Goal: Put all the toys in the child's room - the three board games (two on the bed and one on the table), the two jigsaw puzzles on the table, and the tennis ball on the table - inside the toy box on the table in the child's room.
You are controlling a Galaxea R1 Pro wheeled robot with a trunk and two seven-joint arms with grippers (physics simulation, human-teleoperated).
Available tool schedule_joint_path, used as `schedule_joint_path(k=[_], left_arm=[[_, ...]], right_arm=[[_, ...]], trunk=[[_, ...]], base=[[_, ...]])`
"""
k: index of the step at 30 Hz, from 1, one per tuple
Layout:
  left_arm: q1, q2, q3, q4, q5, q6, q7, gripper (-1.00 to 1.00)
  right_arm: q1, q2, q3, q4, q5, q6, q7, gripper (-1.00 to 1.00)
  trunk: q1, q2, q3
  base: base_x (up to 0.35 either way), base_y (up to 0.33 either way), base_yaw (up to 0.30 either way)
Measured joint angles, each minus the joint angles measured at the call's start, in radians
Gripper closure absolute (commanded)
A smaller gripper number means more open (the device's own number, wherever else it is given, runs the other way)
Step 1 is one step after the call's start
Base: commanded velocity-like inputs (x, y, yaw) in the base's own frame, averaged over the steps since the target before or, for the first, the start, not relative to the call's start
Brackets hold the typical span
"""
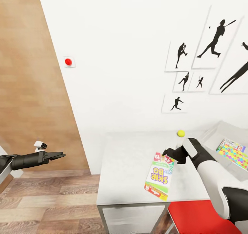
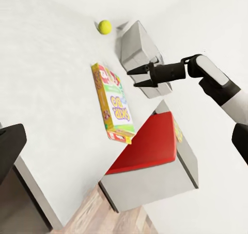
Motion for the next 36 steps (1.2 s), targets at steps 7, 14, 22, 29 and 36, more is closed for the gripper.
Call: schedule_joint_path(k=[7,14,22,29,36], left_arm=[[0.000,0.000,0.000,0.000,0.000,-0.001,0.000,-1.00],[0.000,-0.001,0.000,0.000,0.000,-0.001,0.000,-1.00],[0.000,0.000,0.000,0.000,0.000,-0.001,0.000,-1.00],[0.000,0.000,0.000,0.000,0.000,-0.001,0.000,-1.00],[0.000,0.000,0.000,0.000,0.000,-0.002,0.000,-1.00]], right_arm=[[0.000,0.000,0.000,0.008,0.000,-0.003,0.000,-1.00],[0.000,0.000,0.000,0.009,0.000,-0.012,0.002,-1.00],[0.000,0.001,0.001,0.009,0.000,-0.027,0.006,-1.00],[0.000,0.002,0.001,0.009,0.000,-0.029,0.007,-1.00],[0.000,0.001,0.000,0.009,0.000,-0.029,0.010,-1.00]], trunk=[[0.000,0.000,-0.012],[0.000,0.000,-0.023],[0.000,0.000,-0.036],[0.000,0.000,-0.048],[0.000,0.000,-0.059]], base=[[0.000,0.001,0.000],[0.000,0.000,0.000],[0.000,0.000,0.000],[0.000,0.000,0.000],[0.000,0.000,0.000]])
